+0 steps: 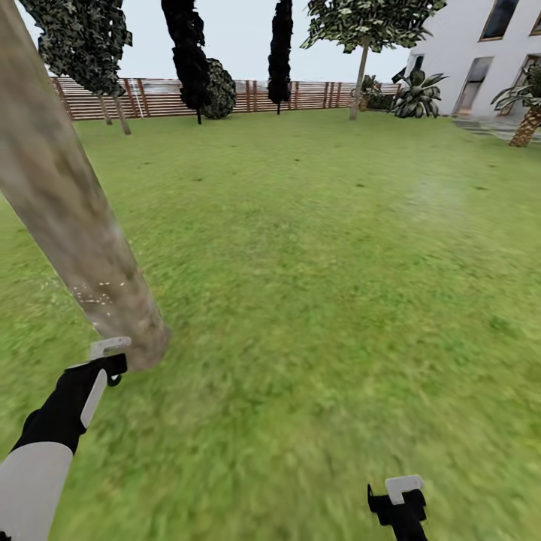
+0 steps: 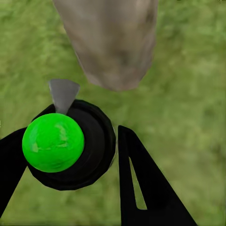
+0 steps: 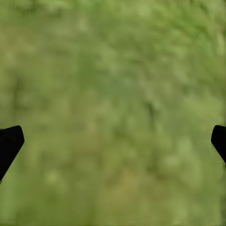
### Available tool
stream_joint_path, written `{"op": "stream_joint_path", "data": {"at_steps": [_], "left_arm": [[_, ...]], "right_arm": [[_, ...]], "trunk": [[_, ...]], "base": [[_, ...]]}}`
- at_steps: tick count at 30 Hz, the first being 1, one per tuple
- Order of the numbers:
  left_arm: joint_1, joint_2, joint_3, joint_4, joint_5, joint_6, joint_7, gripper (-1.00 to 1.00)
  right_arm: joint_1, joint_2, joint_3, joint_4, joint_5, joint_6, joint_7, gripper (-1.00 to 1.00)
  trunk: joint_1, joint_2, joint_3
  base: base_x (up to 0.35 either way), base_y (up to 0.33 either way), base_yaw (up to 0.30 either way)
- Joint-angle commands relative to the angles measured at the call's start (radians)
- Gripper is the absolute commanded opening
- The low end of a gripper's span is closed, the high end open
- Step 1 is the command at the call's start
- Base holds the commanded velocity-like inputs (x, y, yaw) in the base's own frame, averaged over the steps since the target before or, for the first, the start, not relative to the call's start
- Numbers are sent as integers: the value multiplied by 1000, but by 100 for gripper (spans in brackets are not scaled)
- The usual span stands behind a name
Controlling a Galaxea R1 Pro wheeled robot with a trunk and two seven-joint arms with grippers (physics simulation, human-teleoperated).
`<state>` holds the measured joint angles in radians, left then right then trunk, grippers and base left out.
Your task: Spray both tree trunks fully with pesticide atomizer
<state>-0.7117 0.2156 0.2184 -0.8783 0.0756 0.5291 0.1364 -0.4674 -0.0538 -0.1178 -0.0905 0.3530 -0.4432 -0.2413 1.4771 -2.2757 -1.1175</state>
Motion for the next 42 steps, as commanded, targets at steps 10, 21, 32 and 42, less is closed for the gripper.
{"op": "stream_joint_path", "data": {"at_steps": [10, 21, 32, 42], "left_arm": [[0, -1, 54, 72, -1, -68, 83, -100], [0, -3, 43, 230, -2, -209, 112, -100], [0, -7, 44, 232, 0, -210, 111, -100], [0, -7, 44, 232, -2, -210, 111, -100]], "right_arm": [[0, 1, -7, 1, 12, -3, -3, 100], [0, 3, -6, 2, 14, -3, -3, 100], [0, 2, -6, 2, 14, -3, -3, 100], [0, 0, -8, 2, 14, -3, -3, 100]], "trunk": [[0, 0, -1], [0, 0, -1], [0, 0, -1], [0, 0, -1]], "base": [[298, -112, 265], [201, -169, 121], [91, -264, 201], [228, -204, 1]]}}
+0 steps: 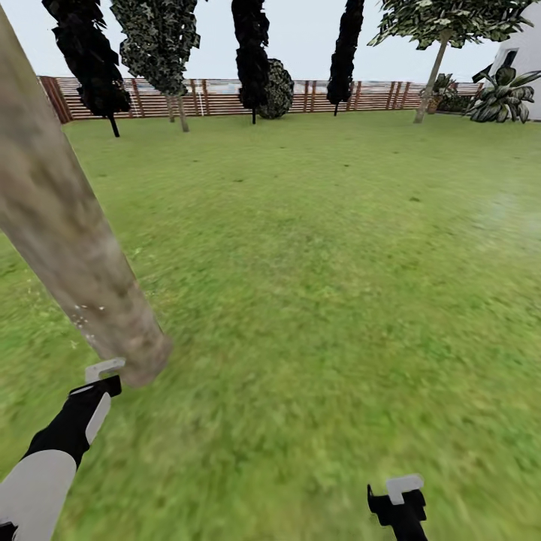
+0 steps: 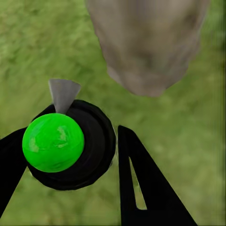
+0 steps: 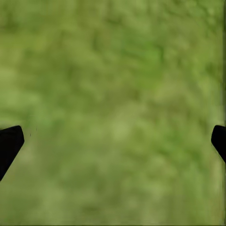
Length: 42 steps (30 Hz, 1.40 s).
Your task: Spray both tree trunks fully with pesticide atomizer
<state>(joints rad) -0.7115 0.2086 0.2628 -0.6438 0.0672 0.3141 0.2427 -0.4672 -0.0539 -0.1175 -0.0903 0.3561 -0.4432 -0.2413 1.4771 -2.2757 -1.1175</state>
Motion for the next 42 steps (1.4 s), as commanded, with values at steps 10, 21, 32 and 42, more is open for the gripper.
{"op": "stream_joint_path", "data": {"at_steps": [10, 21, 32, 42], "left_arm": [[0, 0, -1, -2, 5, 5, 4, -100], [0, 0, 0, -2, 6, 3, 5, -100], [0, 0, -1, -2, 6, 3, 6, -100], [0, 0, 0, -2, 8, 3, 6, -100]], "right_arm": [[-1, 2, -7, 1, 10, -3, -3, 100], [-1, 2, -7, 1, 11, -3, -3, 100], [-1, 2, -7, 1, 11, -3, -3, 100], [-1, 2, -7, 1, 11, -3, -3, 100]], "trunk": [[0, 0, -1], [0, 0, -1], [0, 0, 3], [0, 0, 13]], "base": [[233, -199, 62], [201, -208, 274], [157, -235, 269], [122, -248, 221]]}}
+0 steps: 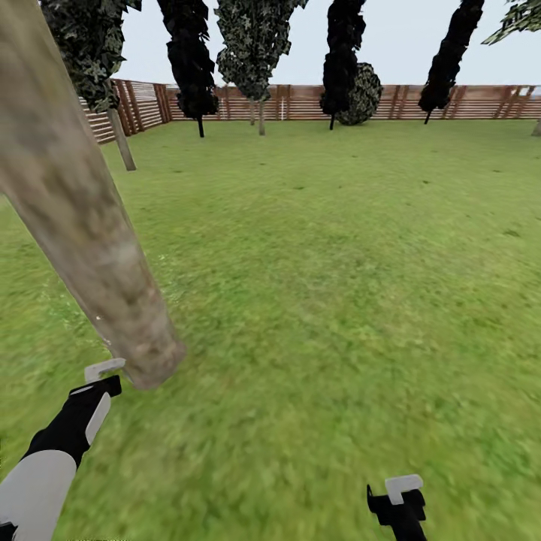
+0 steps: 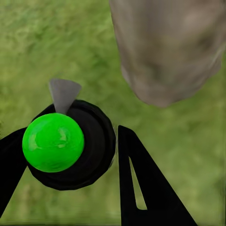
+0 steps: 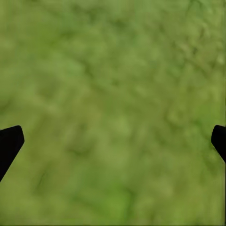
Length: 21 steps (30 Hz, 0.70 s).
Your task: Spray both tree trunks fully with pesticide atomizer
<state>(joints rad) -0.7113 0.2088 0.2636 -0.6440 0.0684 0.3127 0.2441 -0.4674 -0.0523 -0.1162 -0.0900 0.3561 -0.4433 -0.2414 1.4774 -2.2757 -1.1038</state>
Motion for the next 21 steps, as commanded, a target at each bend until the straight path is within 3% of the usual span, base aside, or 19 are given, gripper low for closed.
{"op": "stream_joint_path", "data": {"at_steps": [1, 8, 21], "left_arm": [[0, 0, 0, -2, 6, 5, 4, -100], [0, 0, 0, -2, 5, 5, 4, -100], [0, 0, 0, -2, 5, 5, 4, -100]], "right_arm": [[0, 0, -8, 1, 11, -3, -2, 100], [0, 0, -8, 1, 11, -3, -2, 100], [0, 0, -8, 1, 11, -3, -2, 100]], "trunk": [[0, 0, 0], [0, 0, 8], [0, 0, 8]], "base": [[32, -265, 219], [4, -269, 218], [86, -270, 36]]}}
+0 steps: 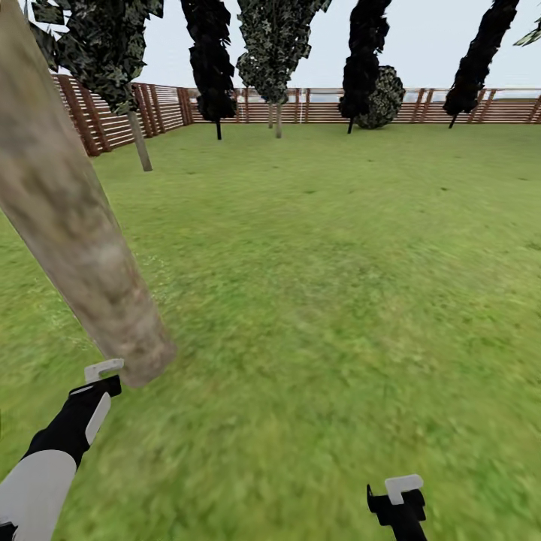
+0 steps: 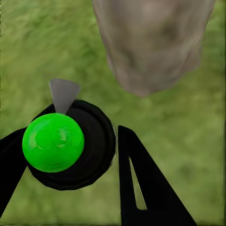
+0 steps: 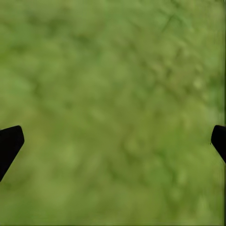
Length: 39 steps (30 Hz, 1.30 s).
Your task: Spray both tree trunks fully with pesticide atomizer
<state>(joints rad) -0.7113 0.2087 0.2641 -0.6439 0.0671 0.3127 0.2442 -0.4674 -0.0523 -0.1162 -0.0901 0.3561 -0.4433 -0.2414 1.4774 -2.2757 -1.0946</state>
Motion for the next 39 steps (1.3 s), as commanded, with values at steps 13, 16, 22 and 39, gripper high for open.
{"op": "stream_joint_path", "data": {"at_steps": [13, 16, 22, 39], "left_arm": [[-93, 53, 0, -64, 10, 92, -12, -100], [-90, 55, -2, -90, 12, 99, -15, -100], [-83, 52, -100, -84, 11, 99, -107, -100], [-31, 73, -106, -90, 4, 90, -189, -100]], "right_arm": [[0, -1, -10, 0, 9, -3, -2, 100], [0, -2, -10, 0, 9, -3, -2, 100], [0, -3, -10, 0, 9, -3, -2, 100], [0, -1, -10, 0, 9, -3, -2, 100]], "trunk": [[0, 0, -1], [0, 0, -1], [0, 0, -1], [0, 0, -1]], "base": [[11, -47, 261], [0, 0, 29], [0, 0, 1], [149, 0, 95]]}}
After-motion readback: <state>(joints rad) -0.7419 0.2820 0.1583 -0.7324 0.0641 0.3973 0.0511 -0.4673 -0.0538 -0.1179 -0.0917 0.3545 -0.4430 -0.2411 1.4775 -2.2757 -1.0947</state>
